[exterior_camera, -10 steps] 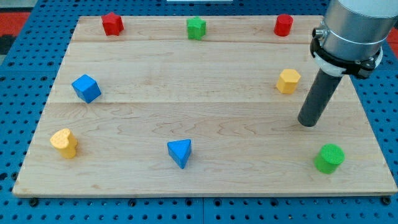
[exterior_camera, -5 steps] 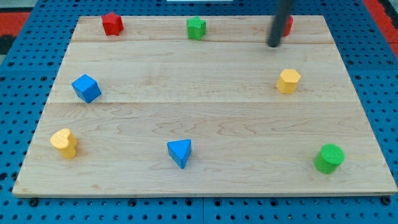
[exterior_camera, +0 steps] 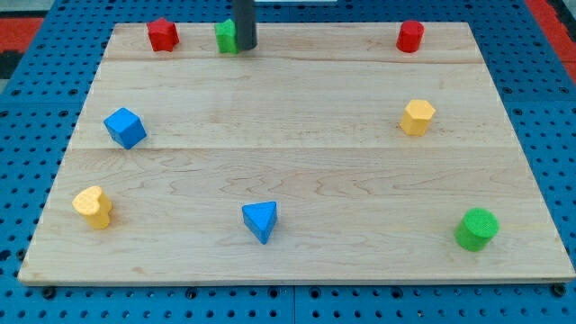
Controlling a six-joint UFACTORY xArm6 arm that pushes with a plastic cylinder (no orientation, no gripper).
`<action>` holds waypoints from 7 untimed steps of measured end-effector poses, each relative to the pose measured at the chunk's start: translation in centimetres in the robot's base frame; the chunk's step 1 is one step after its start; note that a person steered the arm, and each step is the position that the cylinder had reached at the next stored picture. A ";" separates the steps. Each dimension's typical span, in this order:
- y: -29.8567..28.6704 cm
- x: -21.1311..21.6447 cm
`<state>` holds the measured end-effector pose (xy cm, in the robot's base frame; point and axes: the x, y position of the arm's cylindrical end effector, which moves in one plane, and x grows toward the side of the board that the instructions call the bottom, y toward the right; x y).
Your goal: Place the red star and green star together
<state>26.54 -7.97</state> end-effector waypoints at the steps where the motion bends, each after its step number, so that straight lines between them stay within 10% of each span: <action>1: -9.4 2.5; 3: -22.3 -6.1; 7: 5.0 -2.9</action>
